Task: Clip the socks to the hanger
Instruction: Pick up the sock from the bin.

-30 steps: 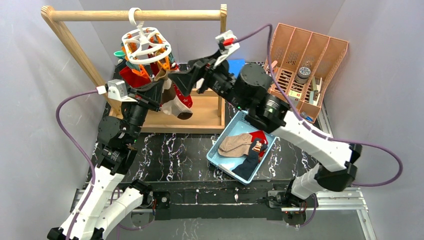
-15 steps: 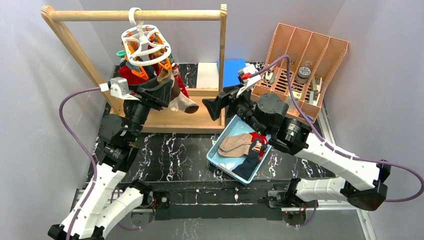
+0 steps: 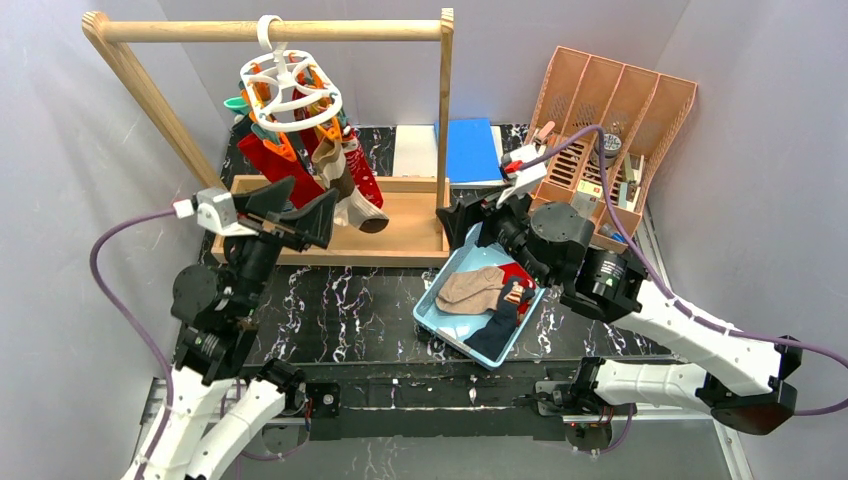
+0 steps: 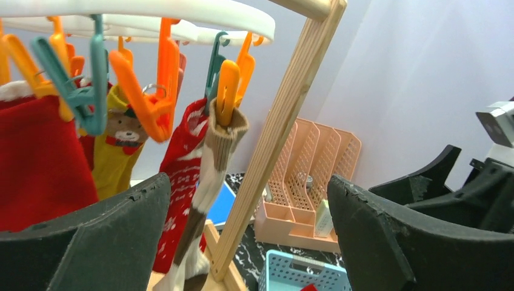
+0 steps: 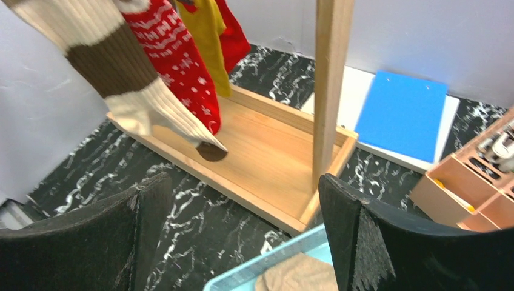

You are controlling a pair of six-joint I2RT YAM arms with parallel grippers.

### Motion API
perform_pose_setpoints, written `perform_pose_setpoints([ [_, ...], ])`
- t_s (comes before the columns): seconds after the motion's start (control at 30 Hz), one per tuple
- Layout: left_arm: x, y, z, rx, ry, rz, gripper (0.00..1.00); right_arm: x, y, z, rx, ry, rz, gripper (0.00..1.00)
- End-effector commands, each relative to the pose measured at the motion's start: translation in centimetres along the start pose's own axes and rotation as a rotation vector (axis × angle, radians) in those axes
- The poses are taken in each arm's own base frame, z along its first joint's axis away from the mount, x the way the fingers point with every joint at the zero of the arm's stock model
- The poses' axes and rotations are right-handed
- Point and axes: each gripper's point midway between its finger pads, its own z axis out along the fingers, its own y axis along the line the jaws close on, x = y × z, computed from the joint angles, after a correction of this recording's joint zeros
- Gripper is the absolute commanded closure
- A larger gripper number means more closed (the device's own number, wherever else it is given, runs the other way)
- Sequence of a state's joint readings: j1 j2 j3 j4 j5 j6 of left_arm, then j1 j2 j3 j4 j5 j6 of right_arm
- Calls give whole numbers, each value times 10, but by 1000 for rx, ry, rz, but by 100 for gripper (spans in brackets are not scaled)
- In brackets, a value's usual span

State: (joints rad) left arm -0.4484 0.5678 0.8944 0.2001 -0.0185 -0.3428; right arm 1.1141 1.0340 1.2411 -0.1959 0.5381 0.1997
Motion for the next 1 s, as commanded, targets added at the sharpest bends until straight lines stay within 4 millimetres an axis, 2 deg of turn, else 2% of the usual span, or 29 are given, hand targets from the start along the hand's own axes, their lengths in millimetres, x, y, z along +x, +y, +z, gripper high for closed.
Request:
perform_pose_setpoints([
  [0.0, 13, 12, -29, -47, 56, 45, 2, 15, -23, -9, 95, 17, -6, 2],
  [0.17, 42, 40, -64, -186, 147, 30, 2, 41, -32, -8, 158, 103, 8, 2],
  [0.27, 61, 54, -81, -263, 202, -20, 2, 66, -45, -3, 207, 178, 47, 2],
  [0.37, 81, 66, -93, -344, 234, -104, 2, 96, -65, 4, 212, 274, 160, 4],
  [0.43, 93, 72, -98, -385, 240, -162, 2, 119, -90, 5, 246, 333, 243, 7],
  [0.5, 103, 74, -102, -396, 247, -200, 1, 145, -101, 3, 256, 393, 274, 12],
  [0.57, 114, 74, -105, -395, 260, -230, 2, 171, -101, 1, 237, 454, 268, 20],
  [0.63, 130, 77, -108, -397, 298, -232, 2, 203, -91, -2, 184, 545, 292, 26],
  [0.73, 152, 82, -112, -415, 358, -238, 2, 242, -80, -3, 143, 639, 349, 33],
  [0.87, 172, 90, -119, -448, 440, -195, 1, 294, -93, 8, 221, 716, 359, 31],
  [0.97, 174, 94, -122, -464, 447, -181, 1, 318, -98, 28, 265, 743, 361, 32],
])
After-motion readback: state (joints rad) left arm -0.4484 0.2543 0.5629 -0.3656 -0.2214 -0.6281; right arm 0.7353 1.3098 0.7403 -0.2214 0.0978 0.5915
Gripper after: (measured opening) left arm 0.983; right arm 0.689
